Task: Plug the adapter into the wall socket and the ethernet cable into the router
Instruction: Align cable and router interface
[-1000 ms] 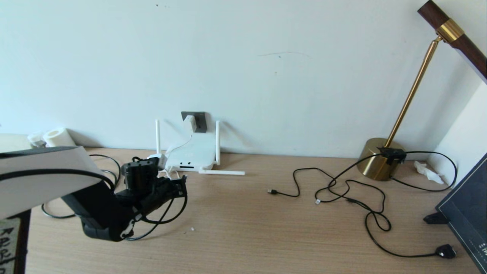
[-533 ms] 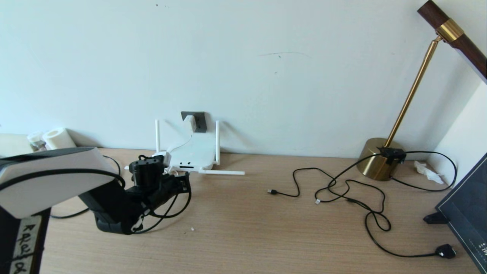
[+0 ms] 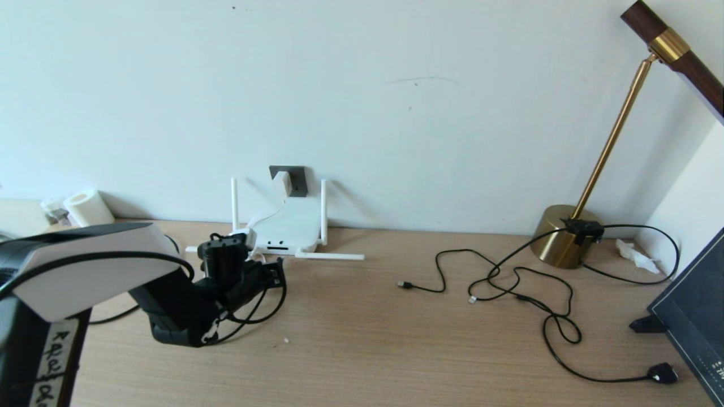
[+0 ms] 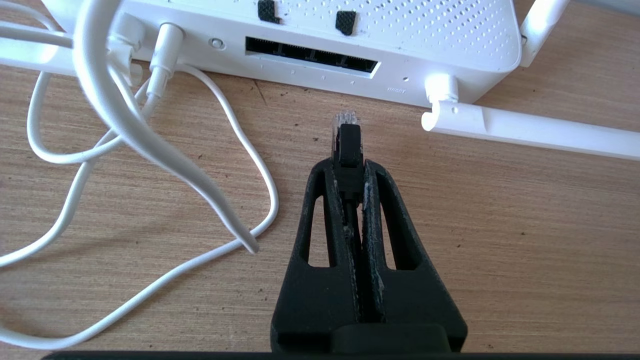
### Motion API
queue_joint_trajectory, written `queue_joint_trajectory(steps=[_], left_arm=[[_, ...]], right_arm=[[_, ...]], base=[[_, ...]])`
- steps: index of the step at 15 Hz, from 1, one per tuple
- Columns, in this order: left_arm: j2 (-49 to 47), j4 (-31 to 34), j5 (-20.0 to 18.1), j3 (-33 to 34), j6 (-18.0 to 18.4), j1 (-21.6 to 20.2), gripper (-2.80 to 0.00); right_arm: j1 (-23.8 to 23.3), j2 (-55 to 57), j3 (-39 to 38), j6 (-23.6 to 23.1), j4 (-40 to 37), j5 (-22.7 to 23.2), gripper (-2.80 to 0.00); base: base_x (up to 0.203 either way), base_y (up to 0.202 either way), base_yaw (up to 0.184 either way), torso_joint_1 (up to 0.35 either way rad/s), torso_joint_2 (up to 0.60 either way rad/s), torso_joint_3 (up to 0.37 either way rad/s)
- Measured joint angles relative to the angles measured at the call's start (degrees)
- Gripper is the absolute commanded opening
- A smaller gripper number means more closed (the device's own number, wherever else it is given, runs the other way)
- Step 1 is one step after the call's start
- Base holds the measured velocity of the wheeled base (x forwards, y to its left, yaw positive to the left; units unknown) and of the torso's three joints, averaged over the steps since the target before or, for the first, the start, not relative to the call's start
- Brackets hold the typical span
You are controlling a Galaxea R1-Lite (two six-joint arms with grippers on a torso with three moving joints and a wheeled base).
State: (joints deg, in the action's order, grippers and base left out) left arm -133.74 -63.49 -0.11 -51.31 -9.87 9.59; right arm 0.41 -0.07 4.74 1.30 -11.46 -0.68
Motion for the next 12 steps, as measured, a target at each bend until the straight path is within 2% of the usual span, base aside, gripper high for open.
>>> queue_joint_trajectory(steps=[12], left_arm=[[0.6, 0.1, -0.4, 0.1, 3.1, -0.5, -2.8]], right_arm=[[0.0, 0.0, 0.0, 0.0, 0.0, 0.0, 0.0]], base=[[0.0, 0.0, 0.0, 0.0, 0.0, 0.0]])
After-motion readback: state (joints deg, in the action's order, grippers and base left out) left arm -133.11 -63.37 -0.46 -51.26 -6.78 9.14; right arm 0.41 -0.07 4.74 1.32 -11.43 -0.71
